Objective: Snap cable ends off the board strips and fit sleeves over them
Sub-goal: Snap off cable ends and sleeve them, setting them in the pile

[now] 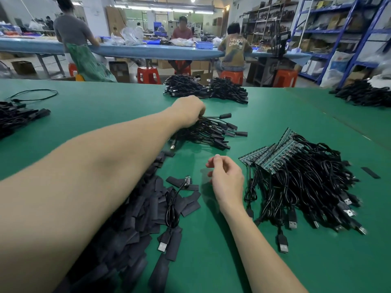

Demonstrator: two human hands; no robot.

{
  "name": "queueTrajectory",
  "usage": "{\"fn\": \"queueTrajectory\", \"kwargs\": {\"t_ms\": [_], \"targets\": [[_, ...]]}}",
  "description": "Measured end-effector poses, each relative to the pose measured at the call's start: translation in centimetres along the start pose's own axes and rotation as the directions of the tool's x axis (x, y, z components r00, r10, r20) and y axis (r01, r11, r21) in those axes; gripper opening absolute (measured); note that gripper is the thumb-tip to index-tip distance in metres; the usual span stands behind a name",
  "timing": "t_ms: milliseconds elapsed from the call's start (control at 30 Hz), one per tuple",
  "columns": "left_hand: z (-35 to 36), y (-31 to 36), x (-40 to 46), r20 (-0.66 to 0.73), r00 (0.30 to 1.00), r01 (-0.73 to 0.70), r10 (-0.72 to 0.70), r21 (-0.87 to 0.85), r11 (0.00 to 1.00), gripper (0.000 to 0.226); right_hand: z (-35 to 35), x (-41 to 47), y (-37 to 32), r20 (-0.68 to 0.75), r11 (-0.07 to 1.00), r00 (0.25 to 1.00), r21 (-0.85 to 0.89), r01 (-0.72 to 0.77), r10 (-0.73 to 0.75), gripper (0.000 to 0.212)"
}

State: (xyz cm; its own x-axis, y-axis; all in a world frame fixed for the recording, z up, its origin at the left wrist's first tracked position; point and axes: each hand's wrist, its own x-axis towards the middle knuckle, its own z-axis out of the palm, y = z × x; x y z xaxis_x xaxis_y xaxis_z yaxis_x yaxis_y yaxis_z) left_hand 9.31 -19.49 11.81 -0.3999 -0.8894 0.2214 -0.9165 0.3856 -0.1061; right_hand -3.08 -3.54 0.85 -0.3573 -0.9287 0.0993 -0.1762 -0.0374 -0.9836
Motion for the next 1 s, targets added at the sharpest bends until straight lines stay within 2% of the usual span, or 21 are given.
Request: {"fn": "queueTrajectory", "kwargs": {"t_ms": [67,167,333,400,500,633,833,1000], "targets": [[1.2,-0.3,0.2,0.021,1.000,-0.001,-0.001,0.075,0.997,0.036,0.0,0.1,0.1,0.000,1.000,1.000,-0.011,0.001,-0.001,0.031],[2.2,-0.2,-1.2,-0.052,0.999,0.006,-0.004,0.042,0.999,0.041,-0.1,0.1,0.1,-0.004,1.000,1.000,-0.004,0.018,-0.018,0.029],[2.1,1.4,-8.1,-0.274,0.958,-0.005,-0.081,-0.299,0.954,0.031,-0.1,0.0,0.1,-0.001,0.999,0.999,-0.029,0.033,-0.033,0.024],[2.3,2.2,-11.6,-0.298,0.943,0.012,-0.149,-0.417,0.909,0.024,-0.2,0.1,0.1,0.003,0.998,0.999,-0.050,0.037,-0.037,0.020],[2.9,3.0,-15.7,-0.245,0.942,0.053,-0.231,-0.570,0.820,0.014,-0.3,0.1,0.2,0.050,0.992,0.997,-0.117,0.056,-0.051,0.015],[3.7,3.6,-18.1,-0.121,0.952,0.127,-0.281,-0.681,0.721,0.004,-0.2,-0.2,0.1,0.151,0.927,0.984,-0.347,0.143,-0.096,0.017],[3.6,3.1,-18.6,-0.094,0.949,0.150,-0.300,-0.703,0.695,0.005,0.6,-0.8,-1.0,0.260,0.807,0.965,-0.563,0.178,-0.032,0.026],[3.7,2.7,-19.2,-0.084,0.949,0.168,-0.304,-0.679,0.714,0.004,1.1,-0.7,-2.5,0.355,0.790,0.929,-0.597,0.138,0.106,0.028]]}}
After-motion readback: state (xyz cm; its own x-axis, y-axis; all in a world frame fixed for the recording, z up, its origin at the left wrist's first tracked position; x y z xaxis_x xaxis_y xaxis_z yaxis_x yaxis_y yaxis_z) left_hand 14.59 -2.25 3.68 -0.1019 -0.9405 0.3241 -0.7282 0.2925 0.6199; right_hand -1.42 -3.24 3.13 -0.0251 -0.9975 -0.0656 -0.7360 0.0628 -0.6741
